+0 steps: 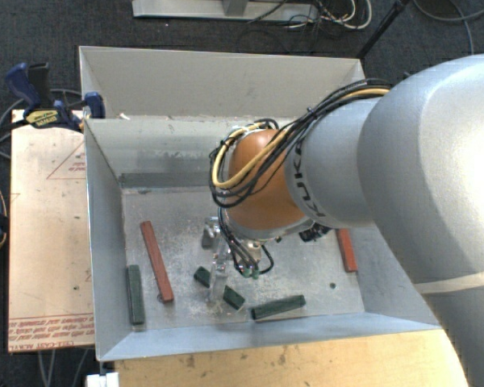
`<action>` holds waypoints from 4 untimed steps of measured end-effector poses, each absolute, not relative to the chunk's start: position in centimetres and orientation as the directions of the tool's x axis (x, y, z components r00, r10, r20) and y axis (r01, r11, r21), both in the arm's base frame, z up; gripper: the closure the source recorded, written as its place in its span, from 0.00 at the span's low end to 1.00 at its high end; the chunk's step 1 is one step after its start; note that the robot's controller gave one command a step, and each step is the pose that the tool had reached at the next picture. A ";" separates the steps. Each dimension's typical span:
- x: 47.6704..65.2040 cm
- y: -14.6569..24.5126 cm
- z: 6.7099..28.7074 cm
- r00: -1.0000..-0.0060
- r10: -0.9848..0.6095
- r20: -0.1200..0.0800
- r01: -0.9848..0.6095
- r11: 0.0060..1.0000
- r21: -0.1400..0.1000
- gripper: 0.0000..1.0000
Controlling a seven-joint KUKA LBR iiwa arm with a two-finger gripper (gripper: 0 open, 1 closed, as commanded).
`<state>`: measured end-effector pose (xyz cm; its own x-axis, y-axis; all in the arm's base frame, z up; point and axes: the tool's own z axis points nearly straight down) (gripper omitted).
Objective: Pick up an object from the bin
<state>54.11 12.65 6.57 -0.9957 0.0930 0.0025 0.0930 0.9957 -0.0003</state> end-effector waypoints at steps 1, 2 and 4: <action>54.2 12.8 7.0 -0.996 0.091 0.000 0.091 0.996 0.002 1.00; 53.3 3.4 7.1 -0.998 0.070 -0.001 0.070 0.998 -0.002 1.00; 51.2 -4.7 11.7 -0.992 0.129 -0.001 0.129 0.992 0.001 0.00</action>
Offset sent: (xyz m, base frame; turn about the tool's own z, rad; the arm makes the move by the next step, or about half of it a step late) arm 0.0000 0.0000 0.0000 0.0000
